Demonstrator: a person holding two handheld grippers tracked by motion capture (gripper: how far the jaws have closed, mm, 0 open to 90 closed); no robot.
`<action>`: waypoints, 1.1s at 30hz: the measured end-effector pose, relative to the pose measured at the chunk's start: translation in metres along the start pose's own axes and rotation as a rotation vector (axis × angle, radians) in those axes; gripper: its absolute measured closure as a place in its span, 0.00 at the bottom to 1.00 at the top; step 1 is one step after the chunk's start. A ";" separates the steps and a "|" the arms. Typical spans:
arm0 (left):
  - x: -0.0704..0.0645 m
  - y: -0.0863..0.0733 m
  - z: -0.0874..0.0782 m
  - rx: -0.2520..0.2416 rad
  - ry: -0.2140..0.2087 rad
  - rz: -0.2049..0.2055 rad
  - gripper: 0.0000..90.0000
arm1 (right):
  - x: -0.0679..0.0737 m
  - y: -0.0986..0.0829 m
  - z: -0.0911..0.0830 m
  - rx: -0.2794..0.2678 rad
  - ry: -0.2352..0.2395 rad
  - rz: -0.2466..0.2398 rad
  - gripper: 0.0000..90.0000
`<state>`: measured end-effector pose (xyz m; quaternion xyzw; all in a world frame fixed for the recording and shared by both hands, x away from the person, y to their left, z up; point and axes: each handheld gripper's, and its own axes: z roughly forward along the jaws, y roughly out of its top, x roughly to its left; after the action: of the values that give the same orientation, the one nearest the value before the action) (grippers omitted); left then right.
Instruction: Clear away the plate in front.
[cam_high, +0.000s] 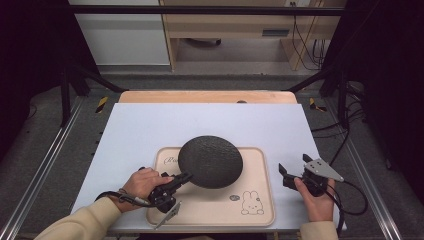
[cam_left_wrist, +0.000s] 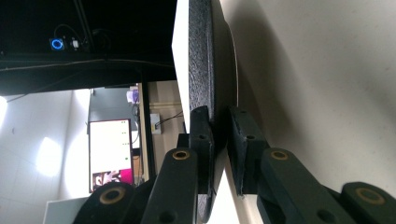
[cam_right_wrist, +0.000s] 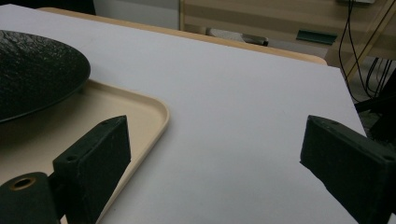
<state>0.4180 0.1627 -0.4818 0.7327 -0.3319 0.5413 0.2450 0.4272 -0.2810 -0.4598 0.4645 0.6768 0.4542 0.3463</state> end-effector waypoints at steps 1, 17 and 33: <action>0.000 0.001 0.000 -0.001 0.001 0.007 0.89 | -0.001 0.000 0.000 -0.004 -0.002 -0.009 0.09; -0.006 0.006 0.003 -0.038 -0.031 0.026 0.89 | -0.001 0.000 0.000 -0.003 -0.003 -0.006 0.09; -0.010 0.011 0.001 -0.068 -0.046 0.012 0.89 | -0.001 0.000 0.000 -0.005 -0.008 -0.010 0.09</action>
<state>0.4082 0.1570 -0.4911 0.7343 -0.3599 0.5140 0.2588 0.4275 -0.2819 -0.4598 0.4621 0.6766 0.4521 0.3525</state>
